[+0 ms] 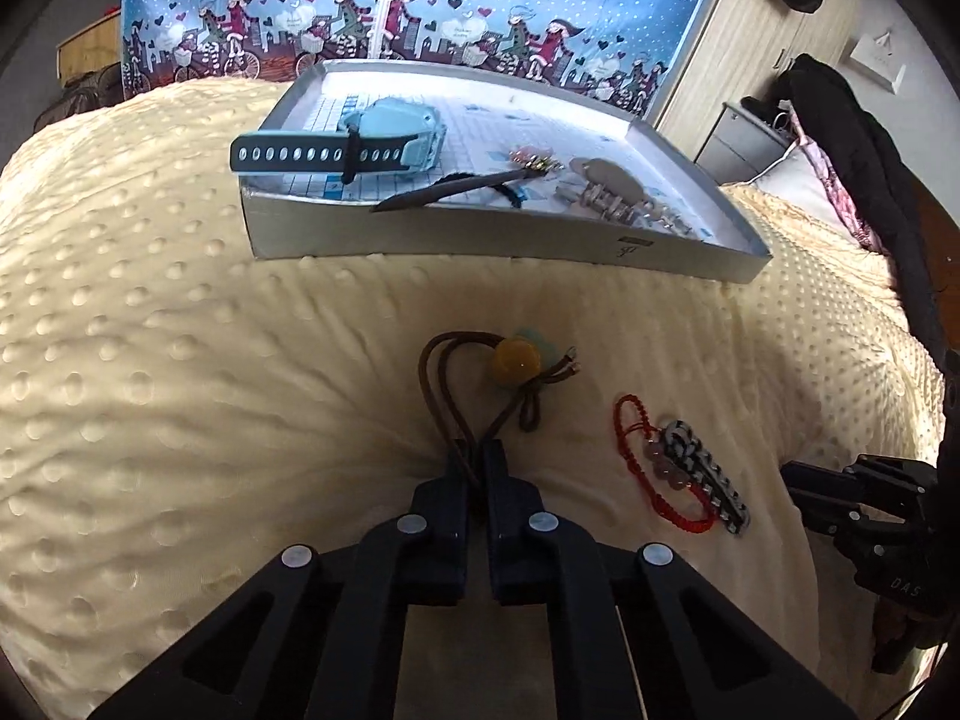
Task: Organize jewelry
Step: 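Grasp the brown hair tie with the left tool while the right tool grasps the silver ring, then carry the hair tie and ring into the tray and open both tools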
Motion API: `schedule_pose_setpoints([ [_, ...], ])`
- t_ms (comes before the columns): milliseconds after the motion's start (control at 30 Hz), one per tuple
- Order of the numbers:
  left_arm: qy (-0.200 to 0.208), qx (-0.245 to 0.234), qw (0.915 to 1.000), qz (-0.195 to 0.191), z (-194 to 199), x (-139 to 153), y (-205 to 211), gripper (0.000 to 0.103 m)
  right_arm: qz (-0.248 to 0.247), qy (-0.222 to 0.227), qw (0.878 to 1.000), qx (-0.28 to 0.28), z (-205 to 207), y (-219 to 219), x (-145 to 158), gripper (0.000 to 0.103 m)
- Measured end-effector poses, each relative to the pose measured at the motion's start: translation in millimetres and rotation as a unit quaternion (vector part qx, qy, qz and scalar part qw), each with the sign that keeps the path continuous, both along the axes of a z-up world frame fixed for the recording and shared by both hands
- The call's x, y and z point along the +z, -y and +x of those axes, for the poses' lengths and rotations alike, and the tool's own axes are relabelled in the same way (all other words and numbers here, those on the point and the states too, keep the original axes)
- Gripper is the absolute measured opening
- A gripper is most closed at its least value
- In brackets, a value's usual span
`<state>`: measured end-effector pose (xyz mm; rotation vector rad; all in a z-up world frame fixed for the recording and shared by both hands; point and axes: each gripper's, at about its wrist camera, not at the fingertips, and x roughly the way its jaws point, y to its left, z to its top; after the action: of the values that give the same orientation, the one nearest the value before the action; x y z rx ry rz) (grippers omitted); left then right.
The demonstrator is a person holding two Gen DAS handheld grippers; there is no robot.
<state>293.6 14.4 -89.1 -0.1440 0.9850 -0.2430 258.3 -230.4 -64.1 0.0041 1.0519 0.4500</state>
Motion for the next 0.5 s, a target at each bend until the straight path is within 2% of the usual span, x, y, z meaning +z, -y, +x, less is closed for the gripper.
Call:
schedule_pose_setpoints([
  [167,0.026,-0.026,0.9993,-0.002,-9.2,9.4,10.1,0.005,0.006,-0.004,1.000,0.002,-1.1,0.7,4.4,0.018],
  [367,0.071,-0.068,0.9946,0.033,-27.5,24.2,35.0,0.005,0.005,-0.002,1.000,0.007,-4.8,-1.4,10.6,0.018],
  [500,0.092,-0.086,0.9913,0.040,-37.3,31.6,42.3,0.005,0.003,0.001,1.000,0.008,-7.2,-1.2,15.1,0.018],
])
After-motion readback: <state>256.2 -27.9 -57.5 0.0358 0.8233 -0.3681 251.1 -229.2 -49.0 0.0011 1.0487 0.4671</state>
